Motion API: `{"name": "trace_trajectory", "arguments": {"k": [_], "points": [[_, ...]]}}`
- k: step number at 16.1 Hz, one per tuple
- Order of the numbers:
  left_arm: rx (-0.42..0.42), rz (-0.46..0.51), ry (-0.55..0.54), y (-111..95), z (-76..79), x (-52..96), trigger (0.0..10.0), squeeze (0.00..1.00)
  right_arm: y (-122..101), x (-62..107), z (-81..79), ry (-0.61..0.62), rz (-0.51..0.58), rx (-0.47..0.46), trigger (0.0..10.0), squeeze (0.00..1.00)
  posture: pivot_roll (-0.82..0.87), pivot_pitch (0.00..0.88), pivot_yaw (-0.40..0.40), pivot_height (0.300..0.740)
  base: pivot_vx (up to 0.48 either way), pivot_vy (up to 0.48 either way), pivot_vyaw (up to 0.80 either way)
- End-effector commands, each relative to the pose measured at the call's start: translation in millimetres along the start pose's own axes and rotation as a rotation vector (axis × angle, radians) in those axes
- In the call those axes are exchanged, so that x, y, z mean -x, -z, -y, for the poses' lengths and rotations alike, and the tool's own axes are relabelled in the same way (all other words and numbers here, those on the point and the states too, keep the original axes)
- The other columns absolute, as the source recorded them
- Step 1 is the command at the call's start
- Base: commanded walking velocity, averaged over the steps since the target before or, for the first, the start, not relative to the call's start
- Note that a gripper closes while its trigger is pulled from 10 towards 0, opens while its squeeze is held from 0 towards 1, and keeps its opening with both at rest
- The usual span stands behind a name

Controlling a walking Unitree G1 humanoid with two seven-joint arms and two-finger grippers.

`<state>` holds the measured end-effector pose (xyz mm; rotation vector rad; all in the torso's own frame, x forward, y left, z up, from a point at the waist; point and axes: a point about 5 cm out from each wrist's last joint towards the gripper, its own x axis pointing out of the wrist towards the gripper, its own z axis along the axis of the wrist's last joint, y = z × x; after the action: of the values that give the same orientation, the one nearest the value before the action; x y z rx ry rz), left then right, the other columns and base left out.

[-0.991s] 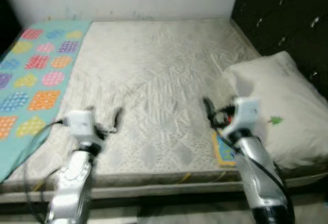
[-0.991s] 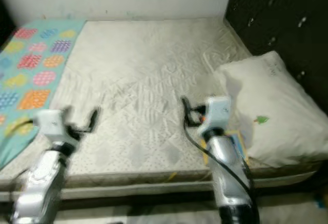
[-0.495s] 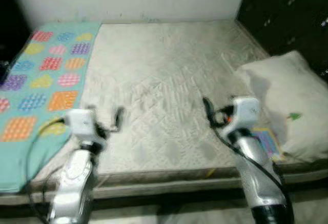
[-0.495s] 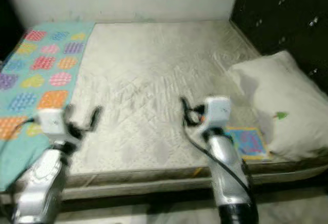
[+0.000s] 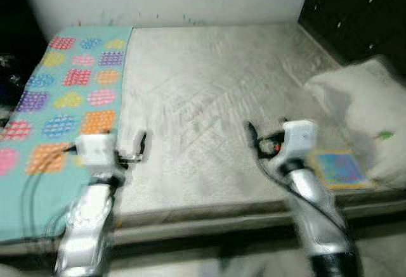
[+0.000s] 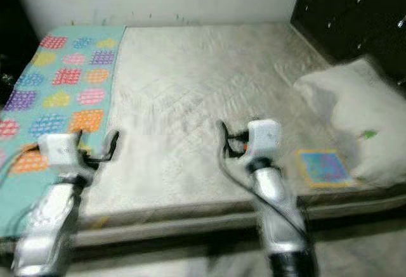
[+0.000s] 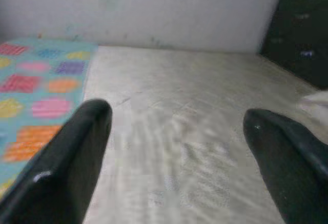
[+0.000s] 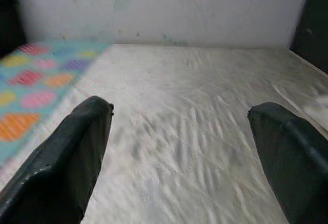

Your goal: Clean up the room

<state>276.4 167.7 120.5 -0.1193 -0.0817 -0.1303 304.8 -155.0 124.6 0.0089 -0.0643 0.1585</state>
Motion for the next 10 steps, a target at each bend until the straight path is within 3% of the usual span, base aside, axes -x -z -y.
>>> {"name": "trace_trajectory", "arguments": {"k": [1, 4, 10], "points": [[-0.016, 0.01, 0.002, -3.2, -4.4, 1.2, 10.0, 0.0, -5.9, -2.1, -3.2, -0.002, 0.028, -0.008, 10.0, 0.0, -0.05, 0.081, -0.014, 0.74, 0.0, 0.0, 0.0], [0.003, 0.021, 0.03, -5.3, -1.4, 2.1, 10.0, 0.0, -5.6, -2.7, -2.7, 0.001, 0.027, -0.009, 10.0, 0.0, -0.05, 0.082, -0.014, 0.74, 0.196, 0.0, 0.0], [0.004, 0.027, 0.041, -6.7, -1.4, 3.4, 10.0, 0.0, -6.3, -2.2, -1.6, 0.012, 0.033, -0.011, 10.0, 0.0, -0.05, 0.095, -0.011, 0.74, 0.402, 0.0, 0.0]]}}
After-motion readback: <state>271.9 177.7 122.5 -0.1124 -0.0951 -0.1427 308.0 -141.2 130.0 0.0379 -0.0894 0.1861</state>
